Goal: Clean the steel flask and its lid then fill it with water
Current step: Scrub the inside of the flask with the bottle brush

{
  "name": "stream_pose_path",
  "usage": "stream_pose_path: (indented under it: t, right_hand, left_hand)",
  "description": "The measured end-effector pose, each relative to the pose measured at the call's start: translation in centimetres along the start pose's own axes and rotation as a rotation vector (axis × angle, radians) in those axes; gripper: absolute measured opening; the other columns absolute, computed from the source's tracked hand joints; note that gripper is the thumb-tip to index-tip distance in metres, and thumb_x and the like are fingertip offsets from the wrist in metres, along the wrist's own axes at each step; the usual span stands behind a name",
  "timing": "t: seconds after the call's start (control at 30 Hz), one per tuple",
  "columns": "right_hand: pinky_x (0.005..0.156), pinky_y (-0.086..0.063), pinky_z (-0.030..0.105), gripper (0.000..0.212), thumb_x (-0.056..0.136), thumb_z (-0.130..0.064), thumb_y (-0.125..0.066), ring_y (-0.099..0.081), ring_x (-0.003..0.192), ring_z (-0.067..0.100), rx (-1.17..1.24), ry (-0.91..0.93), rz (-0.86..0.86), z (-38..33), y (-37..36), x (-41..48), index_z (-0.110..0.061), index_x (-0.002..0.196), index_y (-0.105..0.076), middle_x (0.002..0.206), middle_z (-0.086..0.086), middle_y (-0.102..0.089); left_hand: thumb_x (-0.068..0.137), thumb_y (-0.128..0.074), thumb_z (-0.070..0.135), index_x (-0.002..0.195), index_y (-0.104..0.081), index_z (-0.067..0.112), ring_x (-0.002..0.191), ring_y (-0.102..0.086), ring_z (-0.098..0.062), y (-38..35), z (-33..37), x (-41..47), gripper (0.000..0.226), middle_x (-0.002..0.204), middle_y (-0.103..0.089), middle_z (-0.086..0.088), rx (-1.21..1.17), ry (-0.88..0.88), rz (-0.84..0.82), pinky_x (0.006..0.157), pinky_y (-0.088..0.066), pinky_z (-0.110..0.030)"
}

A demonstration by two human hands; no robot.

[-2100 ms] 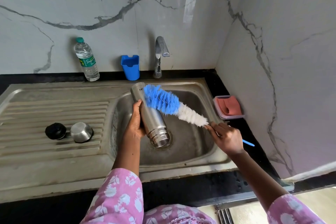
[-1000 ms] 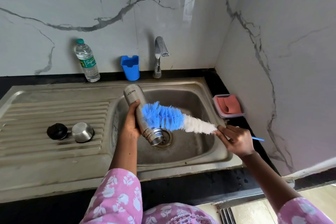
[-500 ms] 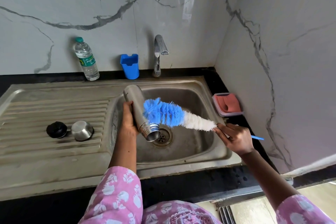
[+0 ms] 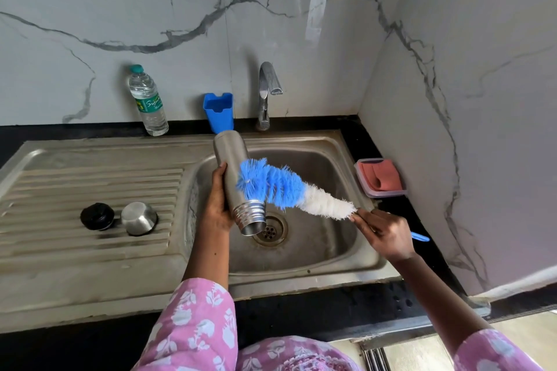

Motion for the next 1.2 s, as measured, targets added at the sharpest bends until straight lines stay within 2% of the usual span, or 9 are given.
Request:
stream_pose_path:
  t: [0.13,0.23,0.37,0.5,0.63,0.8,0.9,0.97,1.2]
  right_hand:
    - [0.035,-0.044,0.026,0.042,0.095,-0.042,-0.052,-0.057,0.041,0.019,-0.011,-0.053,0.022,-1.0,-1.2,0.8,-0.009,0.084,-0.075,0.056,0.002,-0.062]
    - [0.037,-0.046,0.028,0.041,0.095,-0.040,-0.054,-0.057,0.041,0.019,0.048,-0.029,0.006,-0.5,-0.5,0.0,-0.008,0.083,-0.075,0.057,0.002,-0.061]
    - [0.037,-0.045,0.026,0.044,0.096,-0.040,-0.051,-0.057,0.042,0.020,0.078,0.024,-0.015,0.4,0.6,-0.6,-0.005,0.082,-0.074,0.056,0.002,-0.059]
    - [0.035,-0.044,0.027,0.043,0.096,-0.039,-0.051,-0.056,0.040,0.019,-0.006,-0.005,0.026,-0.6,-0.3,0.6,-0.007,0.083,-0.075,0.056,0.002,-0.060]
    - [0.034,-0.043,0.027,0.040,0.095,-0.039,-0.053,-0.054,0.039,0.019,-0.026,-0.040,0.044,-1.0,-0.8,1.0,-0.008,0.083,-0.075,0.053,0.002,-0.058]
    - [0.037,-0.046,0.027,0.045,0.096,-0.041,-0.050,-0.058,0.042,0.019,0.047,0.018,-0.009,0.6,0.3,-0.9,-0.006,0.081,-0.075,0.057,0.002,-0.060]
    - [0.038,-0.047,0.028,0.045,0.096,-0.042,-0.051,-0.060,0.044,0.019,0.034,-0.039,0.011,0.5,-0.2,-0.7,-0.006,0.084,-0.076,0.060,0.004,-0.064]
    - [0.035,-0.046,0.028,0.047,0.096,-0.043,-0.049,-0.059,0.042,0.020,-0.014,-0.098,0.050,-0.3,-1.0,0.3,-0.007,0.083,-0.076,0.059,0.005,-0.065]
    - [0.032,-0.043,0.032,0.050,0.097,-0.047,-0.044,-0.058,0.041,0.024,-0.125,-0.224,0.092,-2.6,-2.7,3.4,-0.010,0.081,-0.074,0.056,0.006,-0.065]
  left_hand:
    - [0.085,-0.046,0.057,0.109,-0.057,0.010,0.064,-0.065,-0.022,0.0,-0.1,0.1,0.054,0.085,-0.064,-0.008,0.014,-0.008,-0.070,0.058,-0.056,-0.028]
    - [0.078,-0.055,0.059,0.104,-0.056,0.012,0.061,-0.063,-0.018,-0.1,-0.1,-0.2,0.054,0.081,-0.060,-0.003,0.014,-0.041,-0.092,0.056,-0.054,-0.026]
    - [0.081,-0.051,0.064,0.103,-0.068,0.013,0.087,-0.065,-0.022,0.4,-0.2,-0.7,0.058,0.095,-0.067,-0.006,0.026,-0.074,-0.067,0.081,-0.053,-0.035]
    - [0.067,-0.069,0.064,0.123,-0.053,0.014,0.073,-0.067,-0.018,0.2,0.2,-0.4,0.077,0.097,-0.064,-0.004,0.036,-0.015,-0.084,0.064,-0.057,-0.030]
    - [0.071,-0.063,0.063,0.129,-0.051,0.013,0.094,-0.065,-0.025,0.3,0.2,0.4,0.078,0.121,-0.057,-0.011,0.069,-0.028,-0.076,0.081,-0.055,-0.041]
    - [0.061,-0.071,0.064,0.137,-0.045,0.008,0.097,-0.061,-0.029,1.2,0.1,-0.1,0.098,0.114,-0.057,-0.013,0.137,0.006,0.065,0.077,-0.055,-0.041]
    - [0.075,-0.055,0.065,0.122,-0.056,0.009,0.083,-0.066,-0.027,0.8,-0.1,-0.2,0.073,0.099,-0.065,-0.012,0.138,-0.027,0.004,0.069,-0.057,-0.037]
    - [0.078,-0.055,0.066,0.126,-0.055,0.011,0.098,-0.065,-0.028,0.1,-0.3,-0.5,0.073,0.114,-0.065,-0.014,0.176,-0.050,-0.059,0.083,-0.056,-0.042]
    - [0.025,-0.096,0.034,0.122,-0.055,0.006,0.093,-0.062,-0.023,-1.2,-0.2,-0.1,0.109,0.107,-0.065,-0.011,0.291,0.031,0.023,0.088,-0.050,-0.040]
Point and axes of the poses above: each hand's wrist, its own x-axis towards the middle knuckle, its own y-axis out of the back of the hand, z = x × y, the point moved 1 cm from there along x, towards the middle knuckle
